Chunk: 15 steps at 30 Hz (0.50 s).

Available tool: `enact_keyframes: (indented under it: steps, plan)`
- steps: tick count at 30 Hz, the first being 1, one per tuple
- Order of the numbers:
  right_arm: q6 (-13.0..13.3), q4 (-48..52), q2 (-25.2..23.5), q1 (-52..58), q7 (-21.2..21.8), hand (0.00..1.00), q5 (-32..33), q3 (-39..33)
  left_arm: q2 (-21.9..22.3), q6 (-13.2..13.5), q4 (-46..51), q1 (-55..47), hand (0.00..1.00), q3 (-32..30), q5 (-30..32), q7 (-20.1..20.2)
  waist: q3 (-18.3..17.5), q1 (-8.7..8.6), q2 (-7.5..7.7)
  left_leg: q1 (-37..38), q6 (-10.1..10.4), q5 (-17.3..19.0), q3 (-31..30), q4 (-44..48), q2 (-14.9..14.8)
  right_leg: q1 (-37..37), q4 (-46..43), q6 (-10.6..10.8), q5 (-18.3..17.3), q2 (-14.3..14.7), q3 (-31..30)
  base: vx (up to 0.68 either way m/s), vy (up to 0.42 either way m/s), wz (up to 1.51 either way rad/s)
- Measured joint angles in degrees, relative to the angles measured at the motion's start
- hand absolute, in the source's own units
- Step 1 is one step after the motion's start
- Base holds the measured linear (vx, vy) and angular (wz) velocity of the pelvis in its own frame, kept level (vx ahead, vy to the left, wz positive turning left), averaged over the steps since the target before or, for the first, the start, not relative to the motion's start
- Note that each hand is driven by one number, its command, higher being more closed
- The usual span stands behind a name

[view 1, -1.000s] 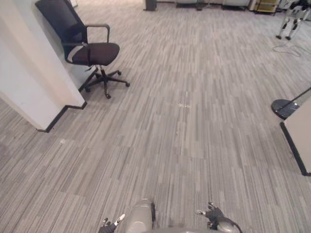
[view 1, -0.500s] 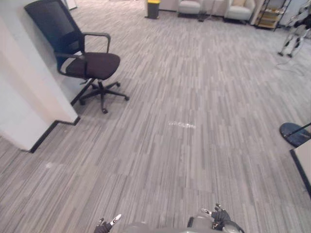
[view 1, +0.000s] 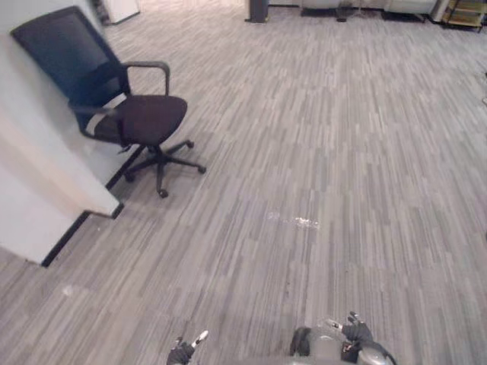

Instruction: Organize washtable

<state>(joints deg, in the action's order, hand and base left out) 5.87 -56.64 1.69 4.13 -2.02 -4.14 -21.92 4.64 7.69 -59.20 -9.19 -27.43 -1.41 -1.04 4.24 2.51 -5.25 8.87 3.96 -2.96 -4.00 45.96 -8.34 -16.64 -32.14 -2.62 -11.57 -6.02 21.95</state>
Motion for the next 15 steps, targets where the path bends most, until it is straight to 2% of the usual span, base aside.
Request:
enact_keyframes:
  steps: [1, 2, 3, 5, 6, 8, 9, 10, 11, 12, 13, 14, 15]
  plan:
    - [-0.1, 0.0, -0.1, 0.1, 0.0, 0.00, 0.0, 0.2, 0.0, 0.0, 0.1, -0.3, 0.00, -0.3, 0.0, -0.1, 0.1, 0.24, -0.10, -2.7, 0.8, -3.8, 0.1, 5.8, -1.0, 2.2, 1.6, -0.2, -0.6, 1.1, -0.1, 0.59, -0.187, -0.28]
    - [-0.1, -0.8, -0.1, 0.1, -0.3, 0.00, 0.0, 0.0, -0.7, 0.0, 0.1, -0.5, 0.00, -0.2, -0.1, -0.1, 0.5, 0.12, -0.20, -9.1, -1.2, -0.2, 1.9, 18.1, -3.4, 6.4, 4.6, -1.2, -1.7, 3.2, -0.4, 0.58, -0.136, -0.26]
    - [-0.3, -2.6, -0.2, -0.2, -0.3, 0.00, 0.0, 0.0, -1.8, 0.0, 0.1, -0.9, 0.00, -0.1, -0.1, -0.1, 1.2, 0.44, 0.72, -14.5, -3.4, 4.8, 3.7, 25.3, -4.4, 11.2, 7.6, -0.9, -2.0, 4.2, -1.0, 0.69, -0.149, -0.23]
    - [-0.6, -3.8, -0.7, -0.1, -0.4, 0.00, 0.0, 0.3, -3.1, -0.2, 0.1, -1.4, 0.00, 0.5, -0.1, -0.2, 1.7, 1.42, 2.38, -19.7, -3.5, 9.2, 6.3, 25.6, -4.0, 16.4, 11.9, -0.2, -2.3, 4.3, -1.9, 0.57, -0.093, -0.20]
    - [-0.8, -5.1, -0.9, -0.4, -0.4, 0.00, 0.1, 0.9, -3.2, -0.2, 0.3, -2.1, 0.00, 0.8, -0.1, -0.2, 1.8, 1.81, 3.33, -24.6, -3.0, 12.7, 8.0, 20.4, -3.1, 20.3, 15.6, 0.5, -2.2, 4.3, -2.6, 0.47, -0.027, -0.24]
    - [-0.8, -5.0, -0.9, -0.7, -0.4, 0.00, 0.1, 1.3, -3.1, -0.2, 0.3, -2.6, 0.00, 0.9, -0.1, -0.3, 2.1, 2.60, 3.31, -28.8, -2.7, 14.9, 9.7, 11.2, -2.4, 23.2, 18.1, 1.3, -2.3, 4.2, -3.5, 0.52, 0.056, -0.33]
    - [-0.8, -5.0, -1.0, -0.6, -0.4, 0.00, 0.0, 2.0, -3.0, -0.2, 0.3, -3.0, 0.00, 0.8, -0.1, -0.4, 2.3, 3.03, 3.58, -30.0, -2.7, 14.9, 10.8, -2.2, -1.0, 25.6, 19.8, 2.7, -3.0, 3.7, -4.4, 0.49, 0.123, -0.34]
    - [-0.8, -5.0, -1.1, -0.6, -0.4, 0.00, 0.0, 2.3, -3.0, -0.2, 0.3, -3.2, 0.00, 0.8, -0.1, -0.4, 2.3, 3.05, 3.70, -30.2, -2.6, 14.6, 10.8, -8.9, -0.4, 26.7, 20.5, 3.5, -3.5, 3.3, -4.6, 0.53, 0.192, -0.30]
    - [-0.7, -5.0, -1.4, -0.7, -0.4, 0.00, 0.0, 2.7, -3.1, -0.2, 0.3, -3.2, 0.00, 0.4, -0.2, -0.4, 2.6, 3.16, 4.21, -30.2, -2.5, 10.4, 10.5, -18.7, 0.6, 28.5, 20.9, 5.2, -4.7, 2.3, -5.0, 0.47, 0.196, -0.21]
    - [-0.7, -5.0, -1.8, -0.6, -0.4, 0.00, 0.0, 3.0, -3.2, -0.2, 0.4, -3.3, 0.00, 0.2, -0.2, -0.4, 2.6, 3.31, 5.10, -29.5, -2.6, 6.6, 10.9, -20.9, 1.4, 29.2, 21.0, 5.8, -5.3, 1.2, -5.5, 0.71, 0.267, -0.21]
    - [-0.5, -4.9, -2.5, -0.2, -0.5, 0.00, -0.1, 5.2, -4.1, 0.0, 0.6, -3.1, 0.00, -0.2, -0.2, -0.5, 1.7, 4.01, 7.11, -28.0, -4.4, 6.3, 12.8, -22.5, 3.6, 29.2, 21.2, 5.2, -4.9, -0.6, -6.7, 0.60, 0.207, -0.11]
    - [-0.4, -4.9, -2.6, -0.5, -0.4, 0.00, 0.0, 6.0, -4.0, 0.5, 1.3, -2.4, 0.00, -0.1, -0.2, -0.6, 2.0, 4.10, 7.41, -28.9, -5.1, 7.8, 12.9, -21.0, 3.6, 28.7, 21.3, 4.1, -3.2, -0.8, -7.4, 0.58, 0.209, -0.11]
    - [-0.4, -4.9, -2.9, -0.7, -0.4, 0.00, 0.0, 6.2, -3.9, 0.5, 1.4, -1.8, 0.00, -0.2, -0.2, -0.6, 2.2, 4.59, 7.53, -29.3, -5.4, 9.0, 13.2, -19.5, 3.3, 28.6, 21.2, 4.5, -2.3, -0.9, -8.5, 0.44, 0.203, -0.15]
